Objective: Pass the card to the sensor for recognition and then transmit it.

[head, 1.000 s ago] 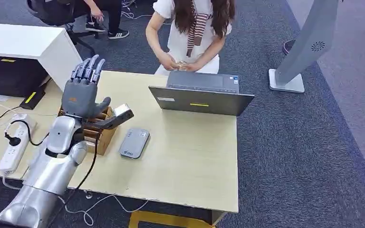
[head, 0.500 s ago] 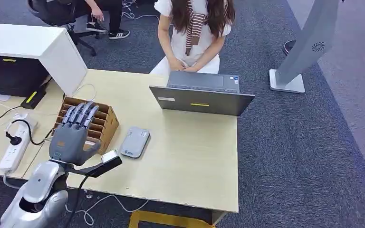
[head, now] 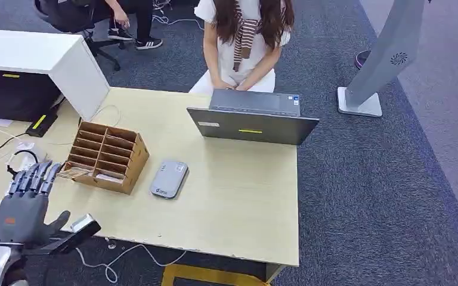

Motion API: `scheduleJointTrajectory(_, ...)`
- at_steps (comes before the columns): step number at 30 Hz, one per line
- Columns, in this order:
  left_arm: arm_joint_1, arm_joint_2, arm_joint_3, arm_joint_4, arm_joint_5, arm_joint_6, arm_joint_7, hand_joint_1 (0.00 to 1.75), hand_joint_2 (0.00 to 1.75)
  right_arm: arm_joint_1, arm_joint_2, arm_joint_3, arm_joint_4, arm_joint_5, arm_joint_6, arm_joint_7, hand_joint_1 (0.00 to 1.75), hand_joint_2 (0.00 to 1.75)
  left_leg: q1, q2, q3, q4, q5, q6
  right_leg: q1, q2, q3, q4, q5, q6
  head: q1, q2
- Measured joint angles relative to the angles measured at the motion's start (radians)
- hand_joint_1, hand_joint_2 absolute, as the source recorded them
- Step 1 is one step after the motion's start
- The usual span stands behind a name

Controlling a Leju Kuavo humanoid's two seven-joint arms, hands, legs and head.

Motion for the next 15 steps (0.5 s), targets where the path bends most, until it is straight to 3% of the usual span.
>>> scheduleJointTrajectory(8, 0.005, -0.034, 0.123, 0.068, -0.032, 0.035, -0.028, 0.0, 1.75, -0.001, 0.0, -0.001, 0.0, 0.018, 0.0, 0.003, 0.0, 1.75, 0.0, -0.001, 0.0, 0.0, 0.0, 0.0, 0.0, -0.001, 0.0, 0.0, 0.0, 0.0, 0.0, 0.0)
scheduleJointTrajectory(15, -0.008, -0.055, 0.159, 0.118, -0.053, 0.051, -0.035, 0.0, 1.75, -0.004, 0.0, -0.001, 0.0, 0.024, 0.002, 0.01, 0.0, 1.75, 0.0, -0.002, 0.0, 0.0, 0.0, 0.0, 0.0, -0.001, 0.0, 0.0, 0.0, 0.0, 0.0, 0.0)
